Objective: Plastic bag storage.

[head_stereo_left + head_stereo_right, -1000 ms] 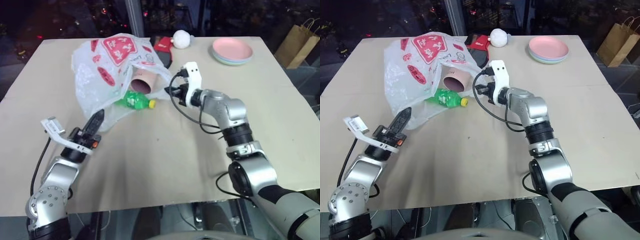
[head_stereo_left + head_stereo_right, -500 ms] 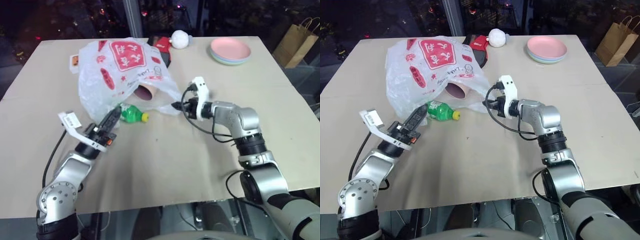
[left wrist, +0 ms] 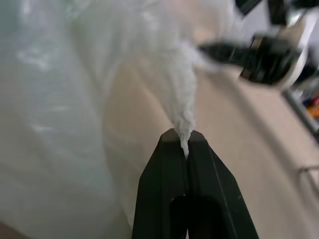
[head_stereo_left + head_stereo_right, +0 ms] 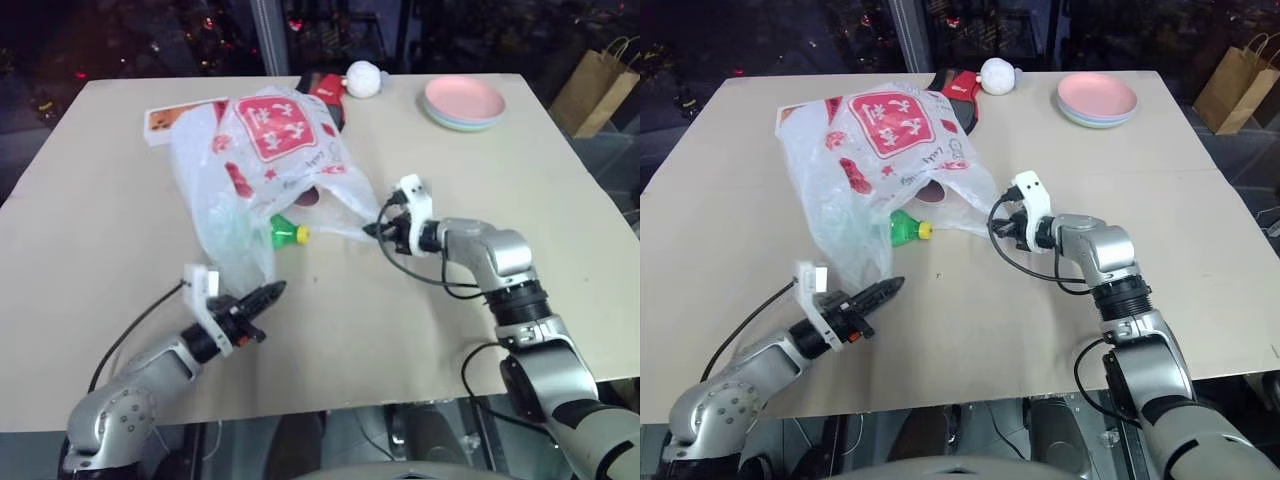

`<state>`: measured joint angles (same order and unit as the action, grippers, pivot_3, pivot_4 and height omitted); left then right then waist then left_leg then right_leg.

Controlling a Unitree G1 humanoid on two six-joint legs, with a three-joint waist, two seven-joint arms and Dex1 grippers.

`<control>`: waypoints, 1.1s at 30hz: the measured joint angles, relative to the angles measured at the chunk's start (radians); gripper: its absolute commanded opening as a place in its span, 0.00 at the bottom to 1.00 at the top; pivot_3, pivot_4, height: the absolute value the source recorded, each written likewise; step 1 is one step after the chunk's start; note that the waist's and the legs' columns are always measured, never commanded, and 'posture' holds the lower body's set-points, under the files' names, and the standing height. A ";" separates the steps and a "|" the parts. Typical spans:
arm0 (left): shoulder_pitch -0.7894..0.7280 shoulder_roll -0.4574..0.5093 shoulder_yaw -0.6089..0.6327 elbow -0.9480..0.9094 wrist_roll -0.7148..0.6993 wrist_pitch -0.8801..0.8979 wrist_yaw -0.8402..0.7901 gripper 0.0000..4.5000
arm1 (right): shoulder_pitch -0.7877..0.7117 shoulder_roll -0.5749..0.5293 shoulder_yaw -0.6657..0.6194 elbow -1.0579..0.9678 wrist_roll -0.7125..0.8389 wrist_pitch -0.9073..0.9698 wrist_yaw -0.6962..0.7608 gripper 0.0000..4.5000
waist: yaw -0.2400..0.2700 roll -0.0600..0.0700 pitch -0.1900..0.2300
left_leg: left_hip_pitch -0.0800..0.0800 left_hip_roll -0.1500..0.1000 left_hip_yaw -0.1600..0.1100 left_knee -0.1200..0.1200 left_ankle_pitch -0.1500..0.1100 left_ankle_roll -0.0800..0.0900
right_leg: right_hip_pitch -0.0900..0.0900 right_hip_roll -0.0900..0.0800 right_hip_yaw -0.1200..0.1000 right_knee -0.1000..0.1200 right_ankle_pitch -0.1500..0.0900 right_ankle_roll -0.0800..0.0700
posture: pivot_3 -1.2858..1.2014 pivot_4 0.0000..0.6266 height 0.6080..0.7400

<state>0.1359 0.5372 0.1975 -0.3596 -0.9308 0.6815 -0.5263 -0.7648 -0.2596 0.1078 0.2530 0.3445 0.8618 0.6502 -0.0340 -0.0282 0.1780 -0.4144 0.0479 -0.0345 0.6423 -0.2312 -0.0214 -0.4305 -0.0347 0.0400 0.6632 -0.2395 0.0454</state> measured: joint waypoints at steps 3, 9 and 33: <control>-0.077 -0.041 -0.026 0.021 0.040 -0.007 0.017 0.00 | -0.020 -0.036 -0.039 0.001 0.011 0.001 -0.002 0.01 | 0.005 0.001 0.000 | 0.000 0.000 0.000 0.001 0.000 0.000 | 0.000 0.000 0.000 0.001 0.000 0.000 | 0.52 0.24 1.00; -0.289 -0.165 -0.050 0.028 0.011 0.019 0.100 0.00 | -0.170 -0.109 -0.170 0.006 0.081 0.033 0.006 0.01 | 0.011 0.002 0.002 | -0.001 0.000 -0.001 0.004 0.000 0.000 | 0.001 0.000 0.000 0.001 0.001 0.001 | 0.52 0.24 1.00; -0.652 -0.263 0.146 0.001 -0.537 0.028 0.474 0.00 | -0.391 -0.212 -0.288 0.034 0.202 0.073 0.008 0.01 | 0.020 0.003 0.002 | -0.002 0.000 0.000 0.006 0.000 0.000 | 0.001 0.000 0.000 0.000 0.001 0.002 | 0.52 0.24 1.00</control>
<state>-0.5162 0.2746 0.3433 -0.3586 -1.4677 0.7096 -0.0525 -1.1556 -0.4712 -0.1800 0.2873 0.5462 0.9352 0.6581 -0.0139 -0.0249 0.1798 -0.4165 0.0476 -0.0345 0.6484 -0.2312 -0.0213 -0.4291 -0.0349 0.0404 0.6635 -0.2384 0.0472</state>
